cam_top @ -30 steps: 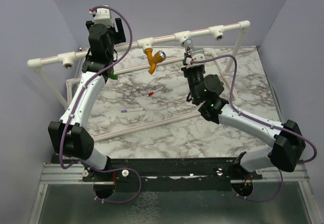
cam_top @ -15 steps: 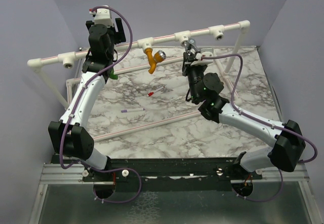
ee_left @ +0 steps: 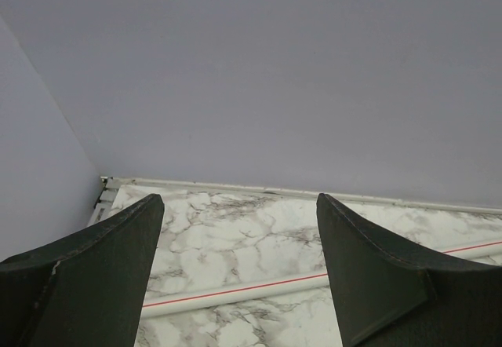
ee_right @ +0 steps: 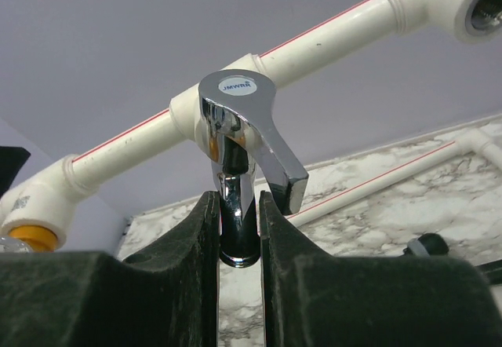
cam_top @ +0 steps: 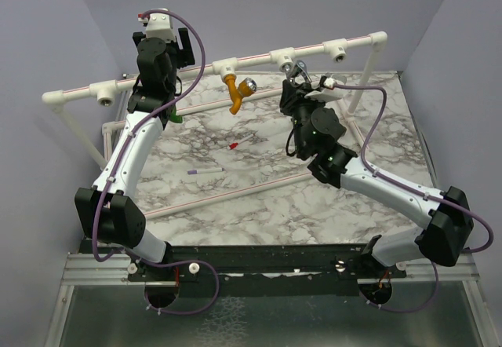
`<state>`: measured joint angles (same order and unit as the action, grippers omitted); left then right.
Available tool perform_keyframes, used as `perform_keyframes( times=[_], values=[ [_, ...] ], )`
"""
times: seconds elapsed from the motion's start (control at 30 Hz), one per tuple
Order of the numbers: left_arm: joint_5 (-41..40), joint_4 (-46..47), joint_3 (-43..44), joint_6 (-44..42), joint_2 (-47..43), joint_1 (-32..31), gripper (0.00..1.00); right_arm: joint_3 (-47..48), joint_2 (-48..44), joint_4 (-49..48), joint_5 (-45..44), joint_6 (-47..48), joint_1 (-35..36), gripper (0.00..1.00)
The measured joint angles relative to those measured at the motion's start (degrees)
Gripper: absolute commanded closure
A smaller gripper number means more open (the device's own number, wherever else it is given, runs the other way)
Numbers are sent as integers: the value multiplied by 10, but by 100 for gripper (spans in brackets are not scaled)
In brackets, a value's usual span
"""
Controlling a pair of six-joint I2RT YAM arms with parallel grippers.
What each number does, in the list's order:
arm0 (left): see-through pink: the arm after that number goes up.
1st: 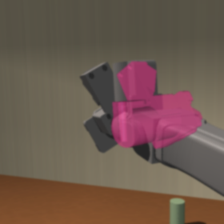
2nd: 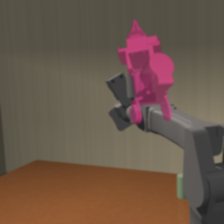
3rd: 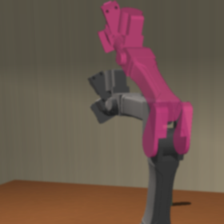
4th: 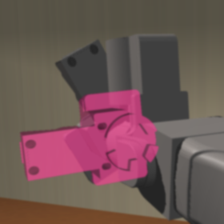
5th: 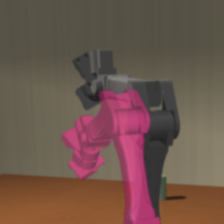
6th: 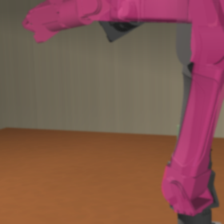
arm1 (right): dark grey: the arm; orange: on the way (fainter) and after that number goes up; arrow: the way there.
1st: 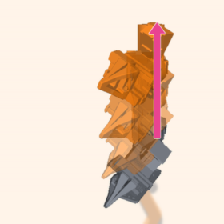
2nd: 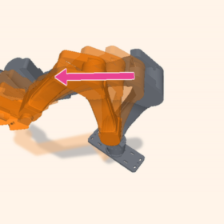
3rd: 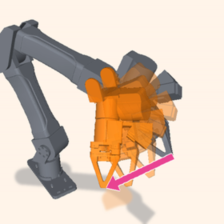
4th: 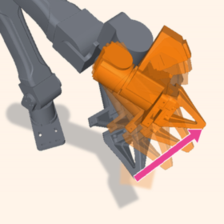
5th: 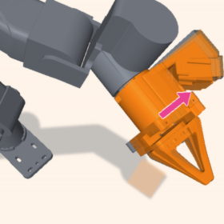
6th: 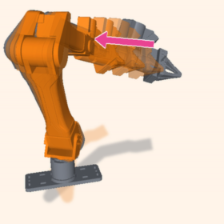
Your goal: Install the water faucets
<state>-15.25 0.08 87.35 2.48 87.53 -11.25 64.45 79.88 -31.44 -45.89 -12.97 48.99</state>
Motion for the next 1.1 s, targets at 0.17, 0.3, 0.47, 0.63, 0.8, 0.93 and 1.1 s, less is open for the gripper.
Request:
perform_keyframes(
  times=[0.17, 0.3, 0.47, 0.63, 0.8, 0.93, 1.1],
  values=[
    [0, 2, -1, 0, 0, 0, 20, 5, 0, 20, -14, -85, 0, 99],
    [0, 6, -3, 0, -1, 0, 20, 10, -1, 40, -23, -148, 0, 99],
    [2, 15, -10, 1, -5, 0, 20, 10, -6, 57, -28, -234, -3, 99],
    [6, 25, -17, 3, -10, 0, 20, 10, -10, 73, -30, -304, -4, 99],
    [9, 29, -24, 5, -16, 0, 20, -3, -23, 81, -29, -388, -5, 99],
    [9, 30, -27, 7, -19, -1, 20, -13, -29, 85, -27, -471, -7, 99],
    [9, 31, -29, 9, -22, -1, 20, -17, -34, 102, -23, -560, -7, 99]
  ],
)
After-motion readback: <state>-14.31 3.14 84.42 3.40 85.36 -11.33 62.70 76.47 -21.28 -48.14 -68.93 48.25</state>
